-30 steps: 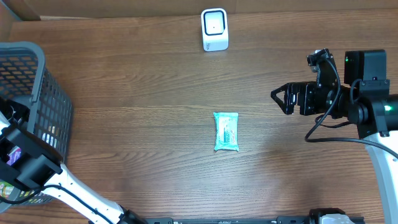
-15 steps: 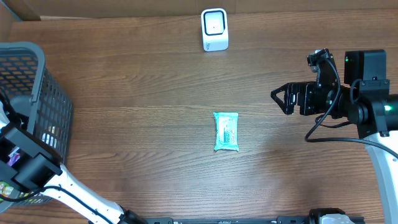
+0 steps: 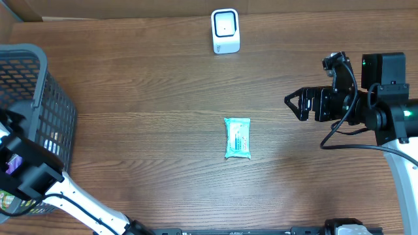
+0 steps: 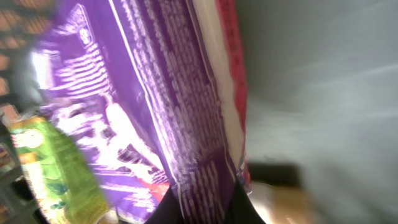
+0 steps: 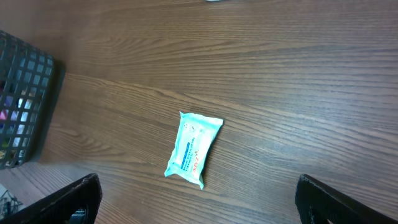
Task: Scan the item barcode
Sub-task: 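Reach the left gripper into the basket and grasp the purple pad pack, then place the purple pad pack on the table left of the wipes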
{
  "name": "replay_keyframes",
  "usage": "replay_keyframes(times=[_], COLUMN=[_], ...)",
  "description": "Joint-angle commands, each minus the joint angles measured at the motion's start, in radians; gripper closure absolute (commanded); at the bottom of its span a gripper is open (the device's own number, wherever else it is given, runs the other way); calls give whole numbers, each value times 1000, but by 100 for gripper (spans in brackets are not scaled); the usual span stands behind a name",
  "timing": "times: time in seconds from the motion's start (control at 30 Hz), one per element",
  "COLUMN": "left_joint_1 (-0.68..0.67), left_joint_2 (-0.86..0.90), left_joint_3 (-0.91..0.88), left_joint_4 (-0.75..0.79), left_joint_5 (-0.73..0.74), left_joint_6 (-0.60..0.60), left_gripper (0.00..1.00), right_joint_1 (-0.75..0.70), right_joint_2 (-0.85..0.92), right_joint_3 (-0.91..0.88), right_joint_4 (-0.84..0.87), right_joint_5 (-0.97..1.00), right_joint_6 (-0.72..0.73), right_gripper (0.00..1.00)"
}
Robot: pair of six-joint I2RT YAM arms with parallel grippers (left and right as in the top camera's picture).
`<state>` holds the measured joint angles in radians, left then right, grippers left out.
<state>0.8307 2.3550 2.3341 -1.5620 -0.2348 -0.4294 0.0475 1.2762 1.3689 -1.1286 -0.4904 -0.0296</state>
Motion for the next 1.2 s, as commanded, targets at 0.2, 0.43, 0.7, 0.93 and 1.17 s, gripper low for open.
replay_keyframes(times=[0.2, 0.43, 0.7, 0.93, 1.17], left_joint_1=[-82, -274, -718, -1003, -1171], left_joint_2=[-177, -396, -452, -452, -447], left_joint_3=[507, 562, 512, 160, -298], left_joint_4=[-128, -127, -127, -127, -34], left_joint_5=[101, 125, 167, 164, 147], left_joint_6=[28, 72, 191, 128, 40], left_gripper=[96, 96, 95, 96, 96], right_joint_1=[4, 4, 4, 4, 4], right_joint_2=[-6, -6, -6, -6, -6], right_joint_3=[24, 24, 24, 24, 24], right_joint_4=[-2, -3, -4, -3, -3], right_joint_5=[0, 0, 0, 0, 1], right_joint_6=[1, 4, 5, 4, 4], right_gripper=[0, 0, 0, 0, 0])
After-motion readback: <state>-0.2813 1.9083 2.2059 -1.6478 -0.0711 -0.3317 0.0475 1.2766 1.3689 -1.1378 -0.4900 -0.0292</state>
